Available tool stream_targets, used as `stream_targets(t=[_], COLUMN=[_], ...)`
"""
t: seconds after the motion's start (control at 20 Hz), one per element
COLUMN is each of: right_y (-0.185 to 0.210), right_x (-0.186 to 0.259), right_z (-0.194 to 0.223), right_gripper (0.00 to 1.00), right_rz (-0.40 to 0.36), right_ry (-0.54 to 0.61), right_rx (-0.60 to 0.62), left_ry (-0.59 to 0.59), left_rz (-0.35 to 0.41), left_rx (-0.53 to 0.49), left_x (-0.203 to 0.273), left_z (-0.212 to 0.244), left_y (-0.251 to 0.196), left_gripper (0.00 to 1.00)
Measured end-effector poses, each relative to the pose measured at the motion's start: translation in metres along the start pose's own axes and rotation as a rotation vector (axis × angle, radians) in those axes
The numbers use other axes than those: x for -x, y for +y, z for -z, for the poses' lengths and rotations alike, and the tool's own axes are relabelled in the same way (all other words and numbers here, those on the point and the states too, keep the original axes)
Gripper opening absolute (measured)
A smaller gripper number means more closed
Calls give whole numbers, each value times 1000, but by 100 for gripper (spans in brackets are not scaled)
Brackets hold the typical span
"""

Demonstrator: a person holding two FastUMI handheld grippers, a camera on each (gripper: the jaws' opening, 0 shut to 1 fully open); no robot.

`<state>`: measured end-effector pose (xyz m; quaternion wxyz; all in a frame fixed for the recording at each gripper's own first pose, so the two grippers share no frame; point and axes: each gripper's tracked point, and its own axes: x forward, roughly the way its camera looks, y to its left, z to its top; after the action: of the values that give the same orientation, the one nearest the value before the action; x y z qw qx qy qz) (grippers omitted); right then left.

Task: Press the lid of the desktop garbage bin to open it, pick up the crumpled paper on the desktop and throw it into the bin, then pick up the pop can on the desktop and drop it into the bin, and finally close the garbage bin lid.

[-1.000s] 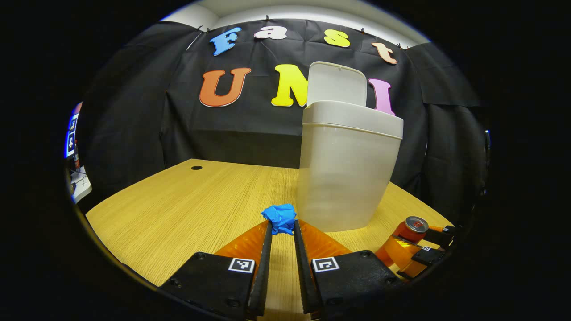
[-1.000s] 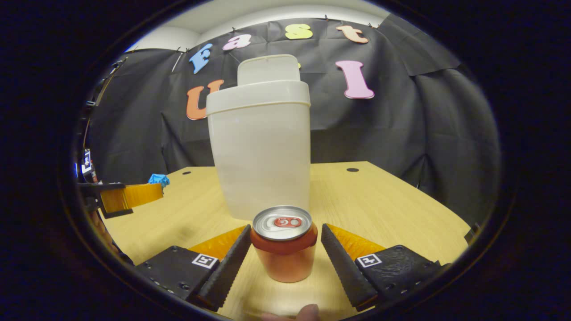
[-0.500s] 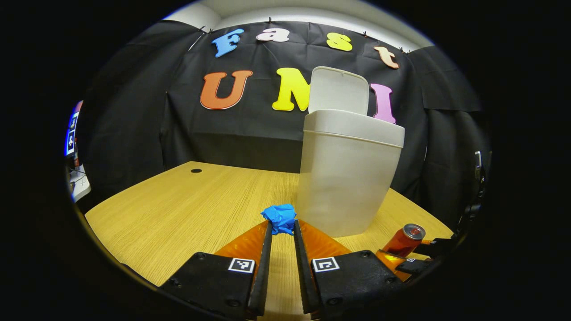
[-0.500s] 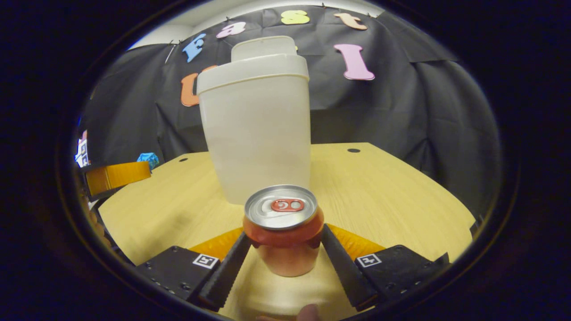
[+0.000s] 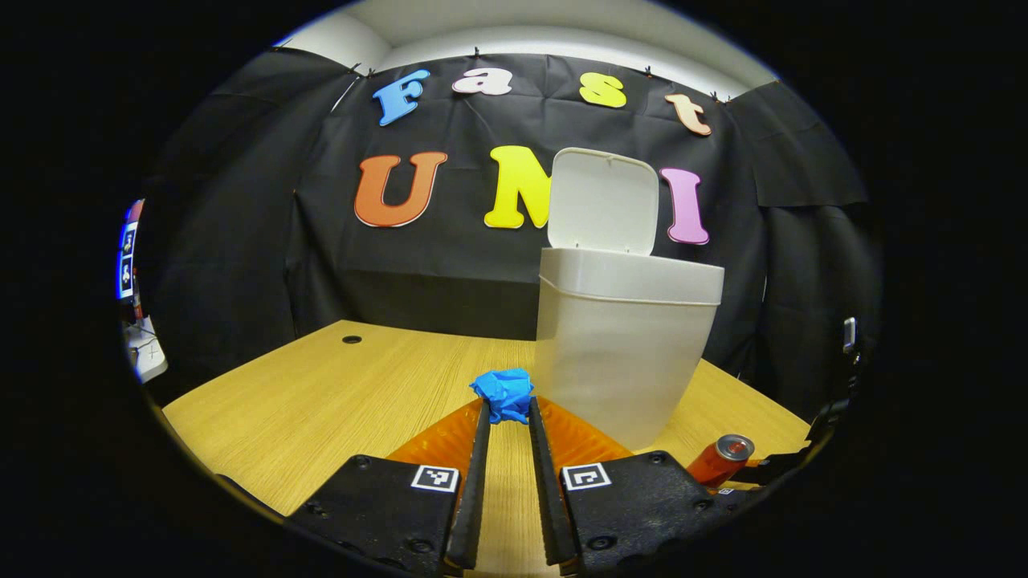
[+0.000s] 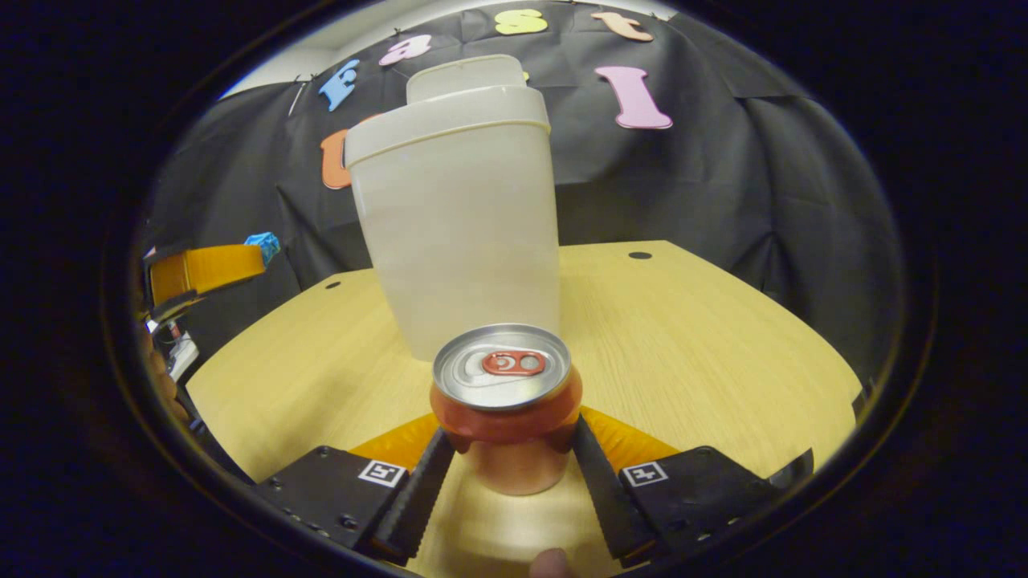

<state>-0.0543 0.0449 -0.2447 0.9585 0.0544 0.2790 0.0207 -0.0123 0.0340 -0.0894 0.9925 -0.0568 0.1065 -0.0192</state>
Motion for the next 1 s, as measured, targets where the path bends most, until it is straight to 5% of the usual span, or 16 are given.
stream_targets(t=[0.4, 1.0], right_y=[-11, -35], right_x=[20, 37], right_z=[-17, -45], right_gripper=[82, 82], right_rz=[-41, -85], right_ry=[-34, -92], right_rx=[-17, -39], left_ry=[-146, -157], left_rz=[61, 129], left_rx=[-37, -76], left_x=[-27, -98], left_z=[-98, -149], left_y=[-36, -95], left_gripper=[33, 32])
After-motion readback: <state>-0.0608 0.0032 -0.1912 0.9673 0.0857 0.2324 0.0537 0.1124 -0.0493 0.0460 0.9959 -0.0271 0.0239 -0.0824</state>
